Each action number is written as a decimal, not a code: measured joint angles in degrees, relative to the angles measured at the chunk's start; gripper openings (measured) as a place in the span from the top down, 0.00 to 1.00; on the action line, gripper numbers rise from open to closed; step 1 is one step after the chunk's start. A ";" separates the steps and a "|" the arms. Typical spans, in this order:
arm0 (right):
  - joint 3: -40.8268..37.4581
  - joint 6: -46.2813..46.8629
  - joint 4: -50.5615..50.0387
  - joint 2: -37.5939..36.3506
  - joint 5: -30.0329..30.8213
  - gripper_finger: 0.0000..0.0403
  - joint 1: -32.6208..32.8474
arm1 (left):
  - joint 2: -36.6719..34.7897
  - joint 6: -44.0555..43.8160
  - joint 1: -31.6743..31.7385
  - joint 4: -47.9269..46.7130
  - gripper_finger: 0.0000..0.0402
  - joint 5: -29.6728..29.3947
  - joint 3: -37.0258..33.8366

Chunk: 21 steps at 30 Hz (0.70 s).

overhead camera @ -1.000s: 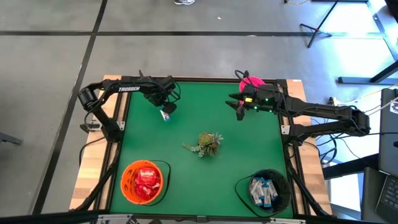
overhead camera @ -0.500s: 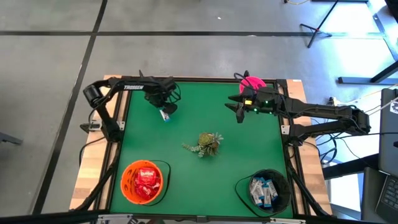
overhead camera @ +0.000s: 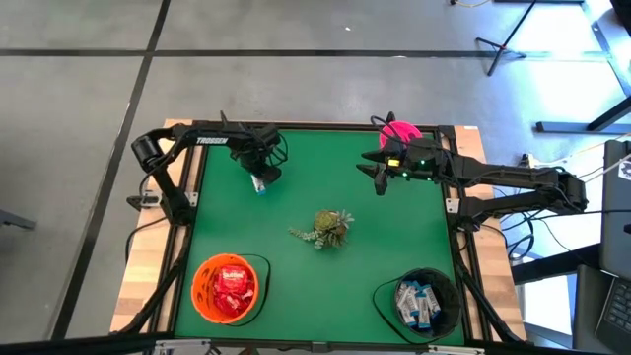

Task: Sort candy
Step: Put the white chocolate into the black bucket

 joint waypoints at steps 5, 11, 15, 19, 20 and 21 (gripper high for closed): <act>0.01 0.23 0.00 0.00 -0.03 0.51 0.00 | -0.36 2.79 -0.15 -0.68 0.98 -0.70 -0.06; 0.01 0.24 0.00 0.00 -0.57 0.51 0.00 | -2.87 3.79 -2.15 -2.54 1.00 -1.47 -0.07; 0.00 0.23 0.35 0.00 -0.57 0.51 0.00 | -8.05 2.61 -5.11 -2.44 1.00 -1.57 1.28; 0.00 1.14 1.77 0.00 -0.57 0.51 0.00 | -14.31 1.13 -8.75 -2.10 1.00 -2.07 4.74; 0.00 1.37 2.51 0.00 -0.57 0.51 0.00 | -15.75 0.81 -9.88 -1.84 1.00 -2.43 5.81; 0.00 1.59 3.23 0.00 -0.59 0.51 0.00 | -17.01 0.56 -11.14 -1.76 1.00 -3.18 7.02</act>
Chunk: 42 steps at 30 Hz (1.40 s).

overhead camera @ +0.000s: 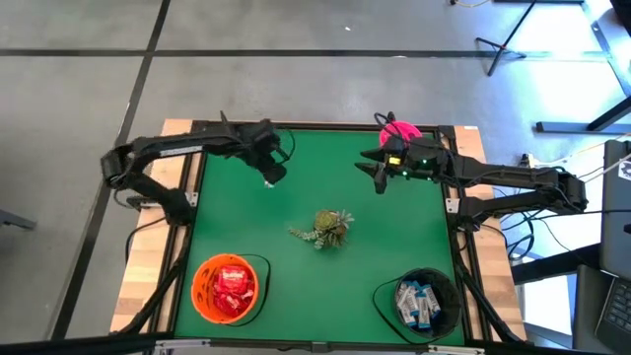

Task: Sort candy
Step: Put the white chocolate into the black bucket

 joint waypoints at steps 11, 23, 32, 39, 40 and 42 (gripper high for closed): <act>0.00 2.36 22.03 10.13 -0.44 0.51 3.51 | -3.74 0.04 -13.06 1.64 1.00 -10.48 14.93; 10.26 5.00 33.78 29.09 1.98 0.51 4.50 | -3.52 0.51 -15.58 6.28 1.00 -13.69 15.50; 21.78 5.68 25.48 39.13 1.52 0.51 4.48 | -3.52 1.38 -15.52 5.95 1.00 -14.36 15.50; 23.91 5.69 24.03 41.15 -0.48 0.51 4.48 | -3.52 1.91 -15.48 5.85 1.00 -15.19 15.50; 23.91 5.69 23.84 41.16 -0.48 0.51 4.48 | -3.50 1.97 -15.48 5.86 1.00 -15.22 15.50; 23.91 5.46 23.79 41.16 -0.21 0.51 4.48 | -3.50 1.97 -15.50 5.86 1.00 -15.23 15.50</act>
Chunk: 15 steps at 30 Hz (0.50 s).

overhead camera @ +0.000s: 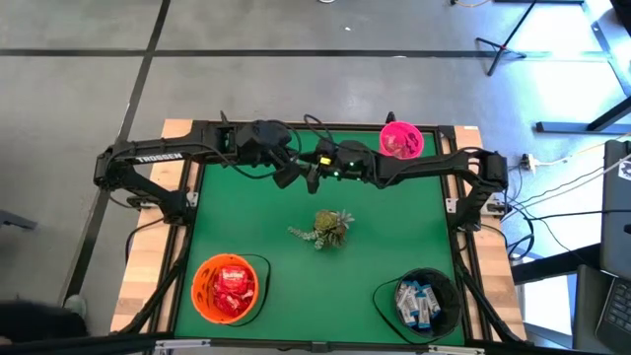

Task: Sort candy
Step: Put the white chocolate into the black bucket

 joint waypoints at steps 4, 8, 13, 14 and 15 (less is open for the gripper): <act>0.00 -0.88 -0.04 0.00 0.19 0.59 0.00 | 0.00 0.00 0.00 0.04 1.00 -0.01 0.00; 0.00 -1.67 -0.09 0.00 -0.35 0.78 0.00 | -0.02 -0.02 0.00 0.19 1.00 0.00 0.00; 0.00 -1.69 -0.09 0.00 -2.86 0.96 -0.13 | -0.01 -0.82 0.01 -0.13 1.00 0.72 0.00; 0.00 -1.63 -0.15 0.00 -3.24 0.96 -0.15 | -0.02 -0.92 0.02 -0.40 0.99 1.53 0.00; -0.02 -1.61 -0.22 0.00 -3.31 0.94 -0.13 | -0.02 -0.92 0.02 -0.61 0.97 2.02 0.00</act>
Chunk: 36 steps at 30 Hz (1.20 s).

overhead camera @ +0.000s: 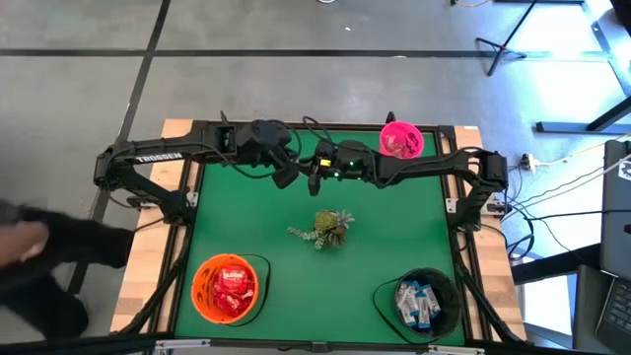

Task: Sort candy
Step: Put the white chocolate into the black bucket

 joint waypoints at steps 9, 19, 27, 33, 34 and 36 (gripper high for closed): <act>-0.05 1.46 -0.07 -0.60 -6.04 0.89 0.04 | -3.96 5.23 -0.04 0.07 0.71 -0.12 0.00; -0.05 -1.13 -12.03 -5.82 -11.79 0.93 0.00 | -13.31 2.94 -1.63 -4.78 0.63 -1.22 -0.09; -0.07 -9.42 -25.47 -17.23 0.01 0.90 0.00 | -8.57 0.95 -3.06 2.70 0.63 2.43 -12.80; -0.05 -10.93 -32.13 -26.30 6.25 0.90 0.04 | 2.03 8.64 -5.65 10.89 0.63 2.26 -18.23; -0.05 -11.09 -32.98 -27.00 6.56 0.90 0.04 | 4.21 10.25 -6.32 11.14 0.63 1.28 -18.19; -0.05 -11.65 -34.28 -28.04 6.69 0.90 0.04 | 8.39 13.20 -7.65 11.53 0.63 -0.56 -17.89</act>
